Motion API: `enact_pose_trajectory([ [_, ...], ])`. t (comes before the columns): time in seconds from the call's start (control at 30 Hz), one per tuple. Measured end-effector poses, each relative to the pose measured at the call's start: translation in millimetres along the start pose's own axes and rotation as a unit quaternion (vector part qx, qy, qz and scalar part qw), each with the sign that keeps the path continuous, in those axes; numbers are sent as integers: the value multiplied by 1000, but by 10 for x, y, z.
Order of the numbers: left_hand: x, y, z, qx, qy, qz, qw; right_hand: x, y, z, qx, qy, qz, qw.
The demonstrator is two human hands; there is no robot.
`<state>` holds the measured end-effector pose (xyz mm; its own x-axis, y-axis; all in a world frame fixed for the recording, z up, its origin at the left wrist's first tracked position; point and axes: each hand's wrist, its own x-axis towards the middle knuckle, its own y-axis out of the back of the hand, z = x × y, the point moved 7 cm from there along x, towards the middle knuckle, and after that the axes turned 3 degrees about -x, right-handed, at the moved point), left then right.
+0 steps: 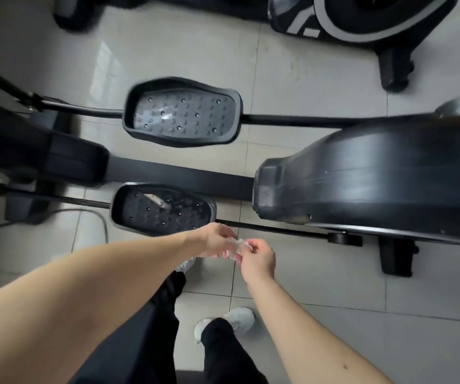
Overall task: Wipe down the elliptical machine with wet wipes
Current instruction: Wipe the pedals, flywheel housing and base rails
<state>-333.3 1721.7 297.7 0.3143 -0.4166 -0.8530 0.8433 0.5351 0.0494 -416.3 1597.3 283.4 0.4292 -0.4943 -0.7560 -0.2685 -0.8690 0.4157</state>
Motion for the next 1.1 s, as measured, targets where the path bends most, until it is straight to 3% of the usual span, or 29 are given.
enact_pose_trajectory([
  [0.2,-847,415,250,4,-38,73,997,-791,283,-841,-86,7,7,996],
  [0.6,-1666,1458,644,-64,-89,154,982,-1370,219,-2247,-126,68,36,989],
  [0.73,-1771,1660,730,-73,-95,166,979,-1398,62,-2458,-87,47,-5,995],
  [0.87,-1788,1745,741,-95,-87,200,971,-1282,-157,-2585,-44,15,-96,994],
  [1.1,-1802,1716,762,-186,-34,269,944,-999,-424,-2799,-104,100,-215,966],
])
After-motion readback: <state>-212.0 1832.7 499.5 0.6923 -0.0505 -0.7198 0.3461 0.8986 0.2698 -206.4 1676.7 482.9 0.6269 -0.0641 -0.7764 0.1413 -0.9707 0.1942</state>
